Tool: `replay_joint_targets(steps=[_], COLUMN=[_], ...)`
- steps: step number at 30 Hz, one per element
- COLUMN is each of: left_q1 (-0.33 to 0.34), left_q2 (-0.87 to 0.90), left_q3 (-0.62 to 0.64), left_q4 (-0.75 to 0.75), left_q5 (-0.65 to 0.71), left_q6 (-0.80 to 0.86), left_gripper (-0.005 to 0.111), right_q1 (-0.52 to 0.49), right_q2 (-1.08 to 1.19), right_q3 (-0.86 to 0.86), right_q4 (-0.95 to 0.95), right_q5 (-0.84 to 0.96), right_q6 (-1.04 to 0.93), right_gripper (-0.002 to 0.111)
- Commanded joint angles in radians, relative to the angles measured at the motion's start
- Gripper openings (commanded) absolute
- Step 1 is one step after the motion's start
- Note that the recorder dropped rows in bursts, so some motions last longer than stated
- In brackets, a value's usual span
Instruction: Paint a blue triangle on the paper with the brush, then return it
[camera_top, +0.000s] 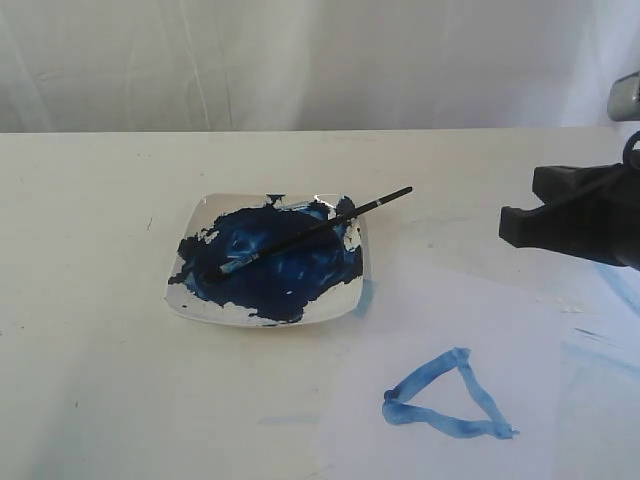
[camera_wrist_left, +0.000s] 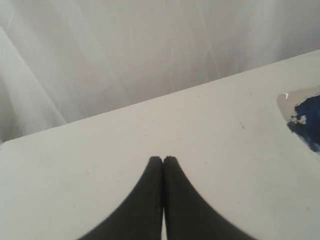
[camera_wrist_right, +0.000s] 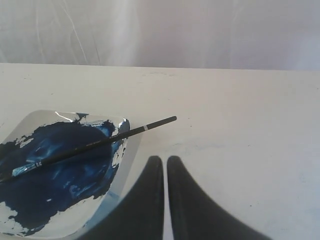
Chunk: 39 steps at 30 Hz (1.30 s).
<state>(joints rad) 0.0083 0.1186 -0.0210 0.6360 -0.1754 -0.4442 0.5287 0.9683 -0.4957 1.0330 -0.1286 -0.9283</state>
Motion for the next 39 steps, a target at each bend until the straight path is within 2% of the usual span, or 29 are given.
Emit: replay_joint_targets(steps=[1,4,19,21,22,23,24,25,27,29,34,39], left_q1=[0.043,0.049,0.049,0.049,0.049,0.049,0.049,0.049,0.049,0.049,0.049,0.049], left_q2=[-0.068,-0.119,-0.119,-0.119,-0.119,-0.119,-0.119,-0.119,-0.119,-0.119,-0.119,-0.119], left_q3=[0.021,0.021,0.021,0.021,0.021,0.021,0.021,0.021,0.021,0.021,0.021,0.021], left_q4=[0.007,0.007,0.007,-0.069,-0.160,-0.250,-0.429,-0.488,-0.514,-0.524,-0.688,-0.680], left_q5=[0.007,0.033,0.013,0.017,0.057,0.078,0.162,0.236,0.394,0.404,0.392,0.392], left_q6=[-0.001,-0.001,-0.005,-0.148,-0.279,-0.291,-0.228,-0.148,0.025,0.137,0.433,0.381], left_gripper=[0.000,0.000,0.000,0.000,0.000,0.000,0.000,0.000,0.000,0.000,0.000,0.000], right_q1=[-0.002,-0.002,-0.002,-0.002,-0.002,-0.002,-0.002,-0.002,-0.002,-0.002,-0.002,-0.002], right_q2=[-0.008,-0.008,-0.008,-0.008,-0.008,-0.008,-0.008,-0.008,-0.008,-0.008,-0.008,-0.008], right_q3=[0.008,0.008,0.008,0.008,0.008,0.008,0.008,0.008,0.008,0.008,0.008,0.008], right_q4=[-0.002,-0.002,-0.002,-0.002,-0.002,-0.002,-0.002,-0.002,-0.002,-0.002,-0.002,-0.002], right_q5=[-0.009,-0.009,-0.009,-0.009,-0.009,-0.009,-0.009,-0.009,-0.009,-0.009,-0.009,-0.009], right_q6=[-0.011,-0.011,-0.011,-0.011,-0.011,-0.011,-0.011,-0.011,-0.011,-0.011,-0.011,-0.011], right_gripper=[0.003,0.003,0.003,0.003,0.003,0.003,0.003,0.003,0.003,0.003,0.003,0.003])
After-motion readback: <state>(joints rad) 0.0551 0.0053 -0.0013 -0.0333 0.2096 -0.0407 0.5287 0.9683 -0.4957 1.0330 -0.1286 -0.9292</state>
